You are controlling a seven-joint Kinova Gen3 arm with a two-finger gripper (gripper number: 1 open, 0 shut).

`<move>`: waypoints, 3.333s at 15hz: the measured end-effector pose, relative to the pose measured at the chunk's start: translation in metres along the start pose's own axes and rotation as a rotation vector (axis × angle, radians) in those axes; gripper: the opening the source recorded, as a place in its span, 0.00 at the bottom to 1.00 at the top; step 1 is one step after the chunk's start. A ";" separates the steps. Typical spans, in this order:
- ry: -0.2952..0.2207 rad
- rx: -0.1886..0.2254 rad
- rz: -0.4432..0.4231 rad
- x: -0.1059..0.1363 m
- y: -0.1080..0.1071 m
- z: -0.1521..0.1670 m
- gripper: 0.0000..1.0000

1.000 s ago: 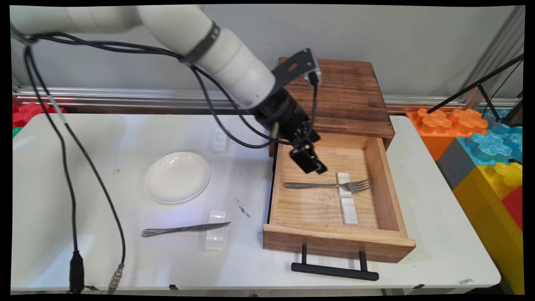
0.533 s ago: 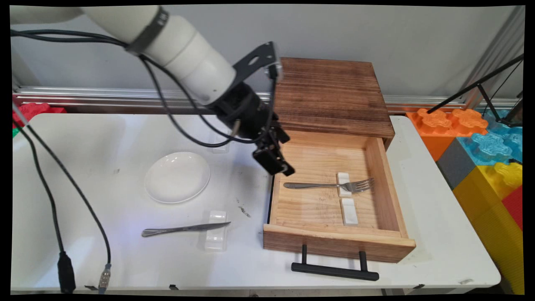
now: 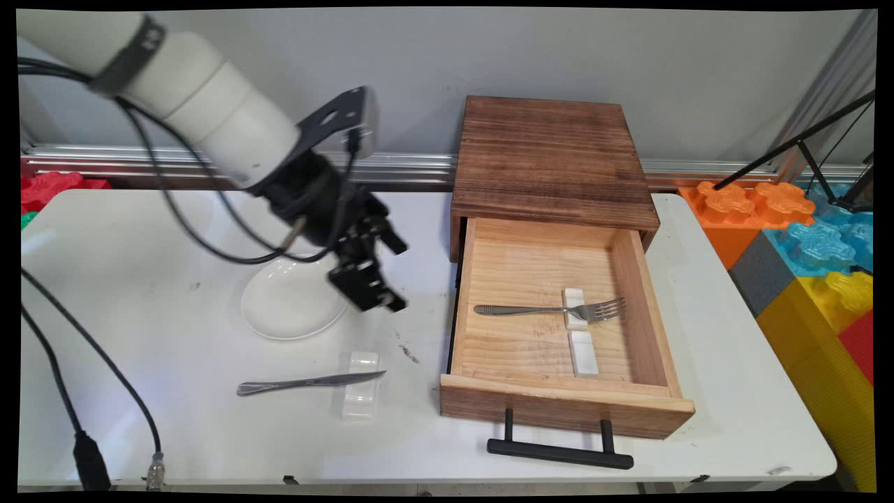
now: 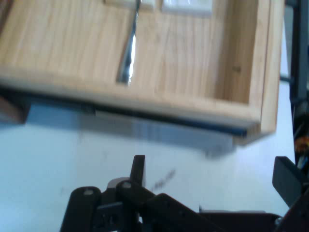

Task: Pick up the knife from the right of the white plate

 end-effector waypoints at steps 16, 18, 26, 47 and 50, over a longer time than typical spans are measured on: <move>-0.108 -0.025 -0.035 -0.119 0.009 -0.035 1.00; -0.115 -0.034 -0.034 -0.129 0.007 -0.034 1.00; -0.150 -0.067 -0.019 -0.155 0.003 -0.012 1.00; -0.222 -0.056 -0.020 -0.170 0.011 0.062 1.00; -0.225 -0.052 -0.021 -0.170 0.010 0.069 1.00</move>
